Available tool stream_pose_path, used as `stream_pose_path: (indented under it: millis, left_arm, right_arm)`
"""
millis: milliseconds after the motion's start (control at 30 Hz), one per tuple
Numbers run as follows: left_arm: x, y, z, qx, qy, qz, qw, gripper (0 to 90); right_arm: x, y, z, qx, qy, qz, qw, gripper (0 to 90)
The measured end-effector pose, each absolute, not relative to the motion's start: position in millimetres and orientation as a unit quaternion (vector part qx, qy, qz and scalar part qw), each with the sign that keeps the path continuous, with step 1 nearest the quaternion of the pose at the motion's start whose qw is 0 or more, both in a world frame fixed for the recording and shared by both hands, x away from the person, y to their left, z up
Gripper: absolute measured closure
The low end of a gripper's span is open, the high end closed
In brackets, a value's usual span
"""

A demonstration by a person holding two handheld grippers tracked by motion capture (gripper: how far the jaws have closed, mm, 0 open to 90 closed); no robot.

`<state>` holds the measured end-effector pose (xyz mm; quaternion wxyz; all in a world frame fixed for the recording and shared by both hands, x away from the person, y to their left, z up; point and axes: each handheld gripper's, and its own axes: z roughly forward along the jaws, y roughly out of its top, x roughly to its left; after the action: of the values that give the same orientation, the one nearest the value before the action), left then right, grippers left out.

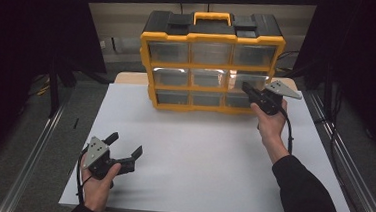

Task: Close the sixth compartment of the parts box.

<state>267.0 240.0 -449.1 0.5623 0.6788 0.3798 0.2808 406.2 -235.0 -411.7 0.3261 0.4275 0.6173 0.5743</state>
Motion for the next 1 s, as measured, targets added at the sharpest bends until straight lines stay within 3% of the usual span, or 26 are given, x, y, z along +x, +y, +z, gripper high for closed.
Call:
stream_pose_path:
  millis: [1000]
  left_arm:
    - [270, 238, -450, 0.675, 0.387, 0.276, 0.564, 3.4]
  right_arm:
    - [422, -237, -410, 0.446, 0.611, 0.567, 0.327, 90.0]
